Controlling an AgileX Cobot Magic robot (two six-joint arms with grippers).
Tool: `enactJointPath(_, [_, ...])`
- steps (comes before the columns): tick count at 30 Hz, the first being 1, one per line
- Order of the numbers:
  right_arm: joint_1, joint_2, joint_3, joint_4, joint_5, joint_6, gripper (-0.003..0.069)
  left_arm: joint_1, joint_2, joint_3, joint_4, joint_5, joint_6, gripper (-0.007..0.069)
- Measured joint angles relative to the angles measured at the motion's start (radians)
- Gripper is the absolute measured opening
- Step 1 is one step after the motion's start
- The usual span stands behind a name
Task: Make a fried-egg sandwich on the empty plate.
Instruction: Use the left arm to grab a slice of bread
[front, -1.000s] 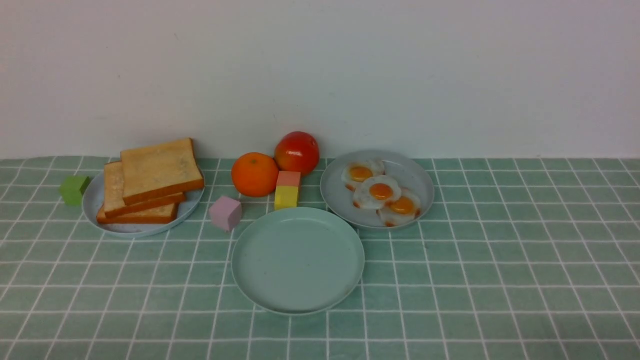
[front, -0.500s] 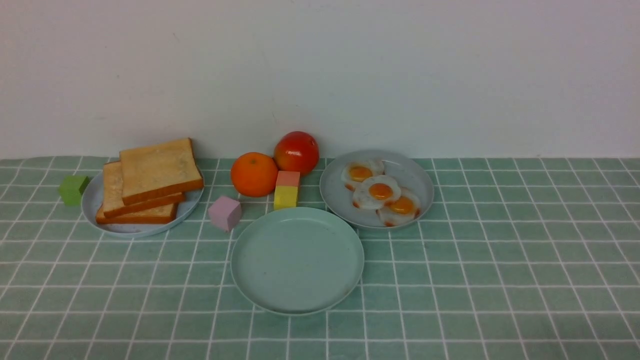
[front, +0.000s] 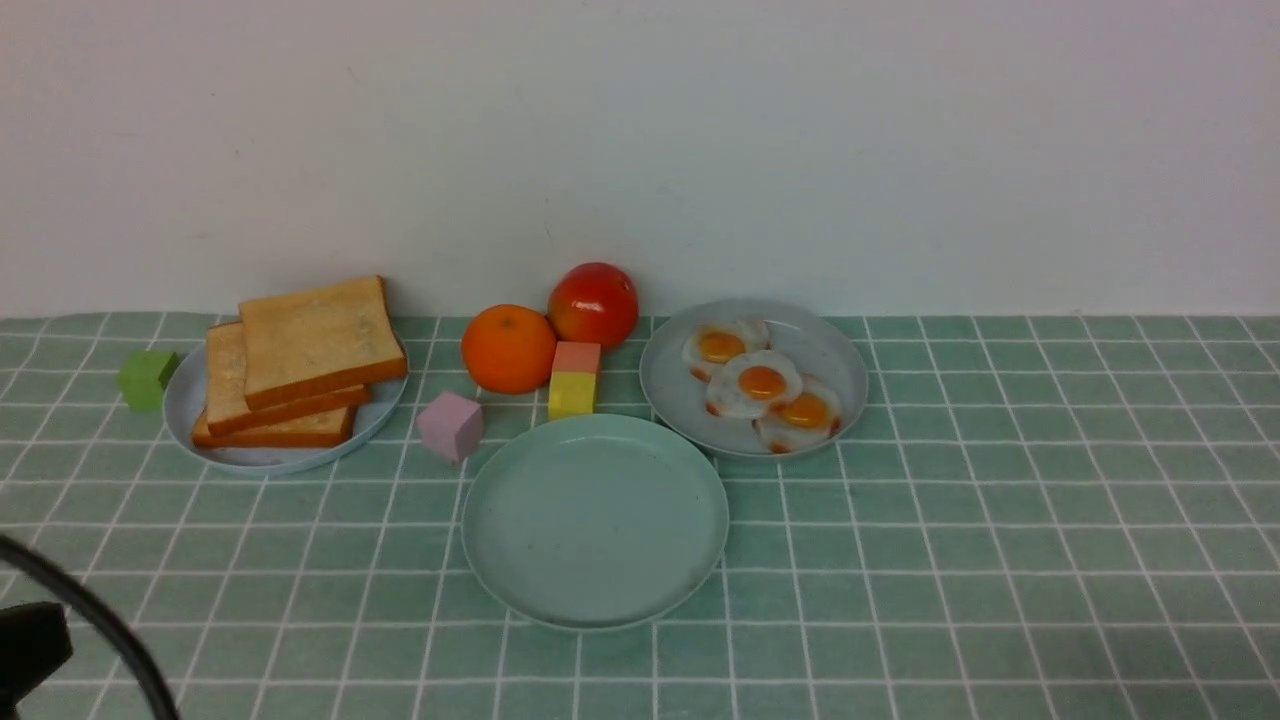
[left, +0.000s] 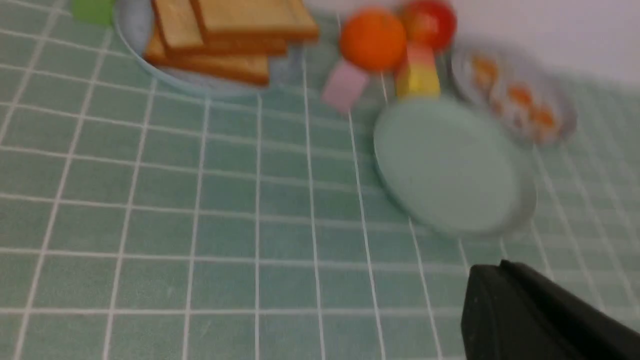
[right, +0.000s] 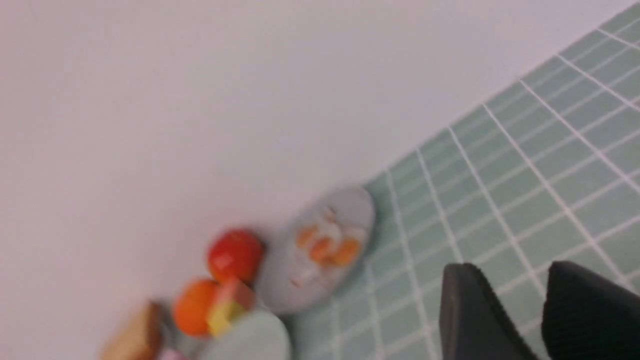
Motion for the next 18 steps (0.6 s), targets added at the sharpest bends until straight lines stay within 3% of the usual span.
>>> enactJointPath(3, [0.014, 0.0, -0.041, 0.029, 0.083, -0.034, 0.0225, -0.048, 0.061, -0.05, 0.001, -0.021, 0.029, -0.0013])
enactJointPath(8, [0.083, 0.139, -0.357, -0.015, 0.44, -0.239, 0.0113, -0.088, 0.237, -0.15, 0.012, -0.042, 0.048, -0.0013])
enactJointPath(12, [0.106, 0.427, -0.709, -0.121, 0.786, -0.365, 0.0002, -0.09, 0.566, -0.337, 0.096, 0.04, 0.075, -0.0013])
enactJointPath(18, [0.148, 0.629, -0.917, -0.207, 0.955, -0.384, 0.0001, -0.078, 0.893, -0.534, 0.181, 0.08, 0.148, -0.0013])
